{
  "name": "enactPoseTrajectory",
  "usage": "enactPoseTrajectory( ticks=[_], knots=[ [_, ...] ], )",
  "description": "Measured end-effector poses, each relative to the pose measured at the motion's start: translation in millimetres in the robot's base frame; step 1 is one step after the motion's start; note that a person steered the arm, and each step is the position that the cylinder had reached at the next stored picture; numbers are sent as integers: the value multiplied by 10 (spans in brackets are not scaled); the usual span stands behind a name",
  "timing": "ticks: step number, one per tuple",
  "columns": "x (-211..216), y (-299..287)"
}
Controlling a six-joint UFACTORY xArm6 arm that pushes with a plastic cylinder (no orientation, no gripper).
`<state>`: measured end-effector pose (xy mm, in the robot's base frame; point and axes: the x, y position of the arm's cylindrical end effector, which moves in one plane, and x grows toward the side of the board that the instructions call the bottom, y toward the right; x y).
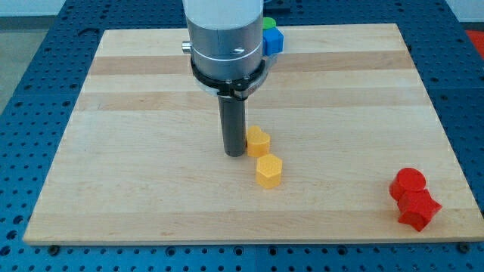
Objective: Slide yellow heart closer to the blue triangle
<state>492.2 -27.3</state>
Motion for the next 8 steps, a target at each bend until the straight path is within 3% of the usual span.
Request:
enactPoseTrajectory(
  ticks=[2,4,5,7,8],
  knots=[
    [298,104],
    [-331,124],
    [-444,124],
    [177,189],
    [146,460]
  ],
)
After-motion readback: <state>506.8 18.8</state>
